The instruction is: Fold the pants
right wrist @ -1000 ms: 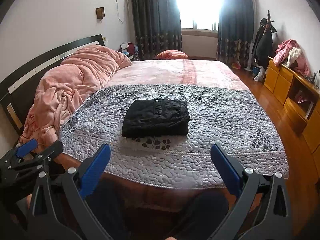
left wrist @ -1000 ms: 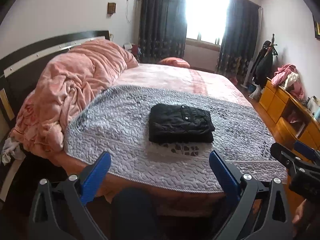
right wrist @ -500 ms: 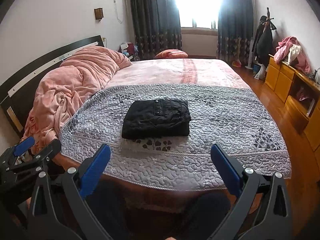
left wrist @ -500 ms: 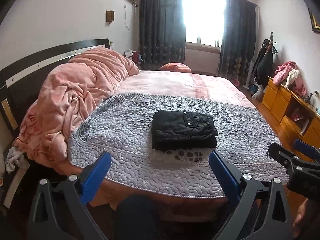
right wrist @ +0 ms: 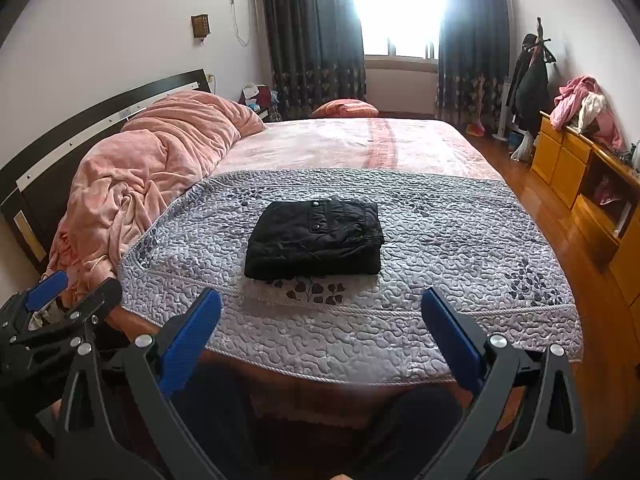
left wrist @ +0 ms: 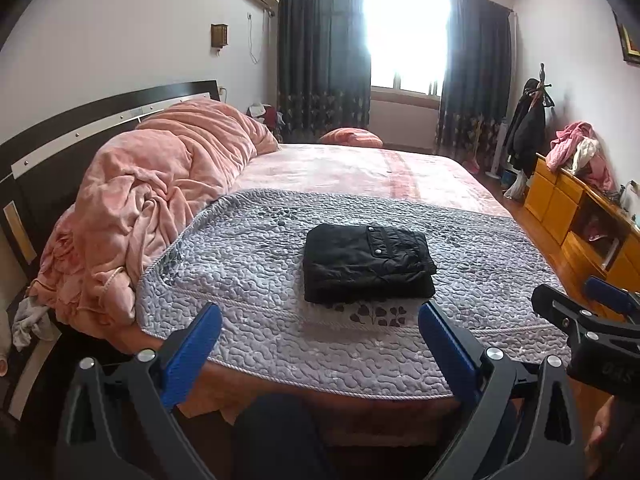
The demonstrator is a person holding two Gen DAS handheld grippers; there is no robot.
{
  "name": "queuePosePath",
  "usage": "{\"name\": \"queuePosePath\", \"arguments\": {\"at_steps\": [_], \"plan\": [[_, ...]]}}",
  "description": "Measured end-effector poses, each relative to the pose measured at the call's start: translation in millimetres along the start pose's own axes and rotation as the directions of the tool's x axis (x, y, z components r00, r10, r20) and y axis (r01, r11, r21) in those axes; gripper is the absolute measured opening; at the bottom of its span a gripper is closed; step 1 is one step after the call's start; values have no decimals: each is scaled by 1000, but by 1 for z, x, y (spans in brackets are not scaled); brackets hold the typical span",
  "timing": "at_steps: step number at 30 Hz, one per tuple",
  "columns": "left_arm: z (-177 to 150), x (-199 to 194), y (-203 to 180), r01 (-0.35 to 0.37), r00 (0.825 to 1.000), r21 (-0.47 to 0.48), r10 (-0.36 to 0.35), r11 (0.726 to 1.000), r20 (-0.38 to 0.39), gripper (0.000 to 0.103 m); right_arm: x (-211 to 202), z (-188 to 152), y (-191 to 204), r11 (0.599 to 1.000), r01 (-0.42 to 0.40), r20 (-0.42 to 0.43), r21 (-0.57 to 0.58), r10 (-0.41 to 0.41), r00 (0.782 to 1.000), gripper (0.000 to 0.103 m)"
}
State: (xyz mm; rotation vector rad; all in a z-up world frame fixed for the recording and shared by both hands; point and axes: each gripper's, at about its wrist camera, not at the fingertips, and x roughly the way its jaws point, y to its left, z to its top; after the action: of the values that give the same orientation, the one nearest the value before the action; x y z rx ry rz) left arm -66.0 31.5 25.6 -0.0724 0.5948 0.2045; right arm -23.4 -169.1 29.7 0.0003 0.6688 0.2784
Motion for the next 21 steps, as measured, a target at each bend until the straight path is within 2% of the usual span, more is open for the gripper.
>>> {"name": "queuePosePath", "arguments": {"at_steps": [21], "plan": [[-1, 1, 5, 21, 1000, -30, -22, 999, -23, 99, 3, 0, 0, 1000, 4, 0, -6, -4, 1000, 100]]}}
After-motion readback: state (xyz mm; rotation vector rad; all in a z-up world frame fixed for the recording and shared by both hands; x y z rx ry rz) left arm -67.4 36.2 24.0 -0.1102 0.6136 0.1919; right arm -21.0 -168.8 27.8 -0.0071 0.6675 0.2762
